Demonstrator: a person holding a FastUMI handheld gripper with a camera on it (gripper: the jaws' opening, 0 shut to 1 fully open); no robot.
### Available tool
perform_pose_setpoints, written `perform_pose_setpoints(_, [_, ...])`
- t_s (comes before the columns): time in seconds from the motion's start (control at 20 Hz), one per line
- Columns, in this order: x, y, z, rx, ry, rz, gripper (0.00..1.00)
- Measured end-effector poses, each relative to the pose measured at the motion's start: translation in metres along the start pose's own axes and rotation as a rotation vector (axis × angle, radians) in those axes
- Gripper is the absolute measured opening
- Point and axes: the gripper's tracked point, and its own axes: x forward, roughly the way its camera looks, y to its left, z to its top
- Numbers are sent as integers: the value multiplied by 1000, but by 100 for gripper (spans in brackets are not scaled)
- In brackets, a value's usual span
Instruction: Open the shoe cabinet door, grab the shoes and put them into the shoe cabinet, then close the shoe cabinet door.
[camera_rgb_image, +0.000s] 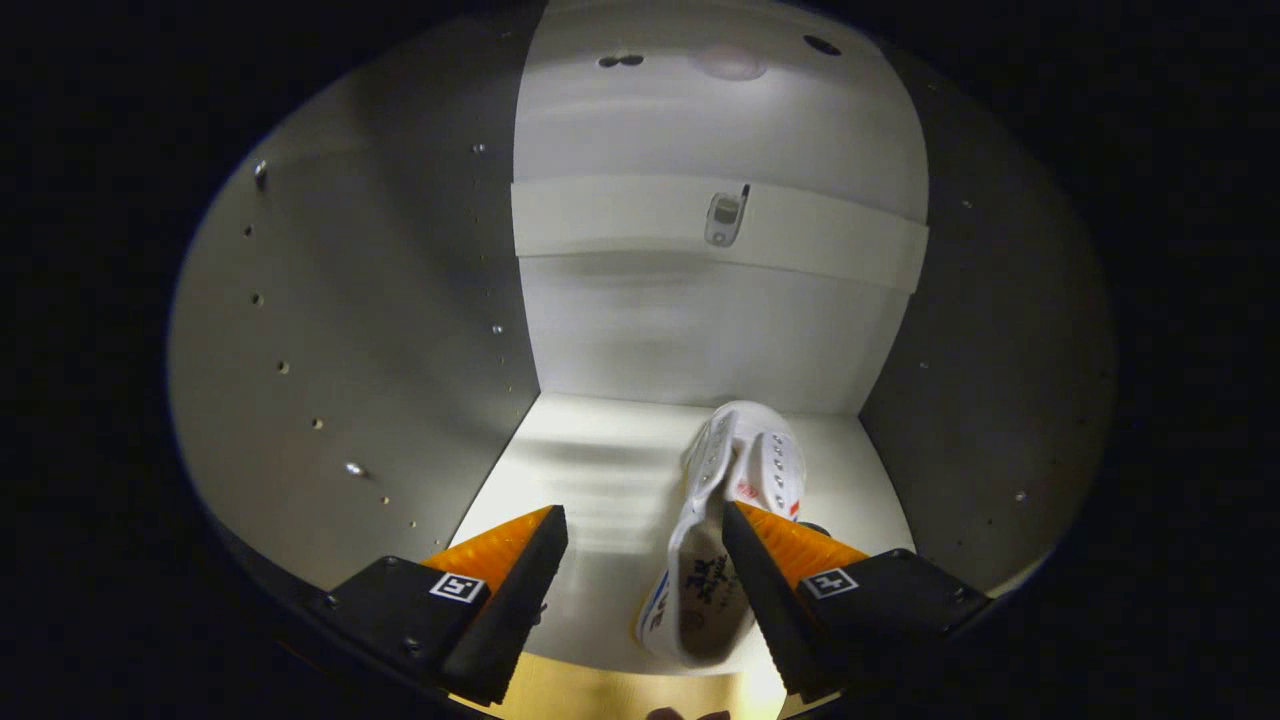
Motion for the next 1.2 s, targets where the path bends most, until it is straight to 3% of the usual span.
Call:
perform_pose_setpoints(0.35, [-80, -7, 30, 41, -155, 16, 98])
perform_pose_setpoints(0.6, [-164, -3, 44, 31, -352, -3, 98])
perform_pose_setpoints(0.9, [-268, 7, 11, -1, -474, -15, 98])
perform_pose_setpoints(1.2, [-361, -12, -26, -34, -558, -82, 98])
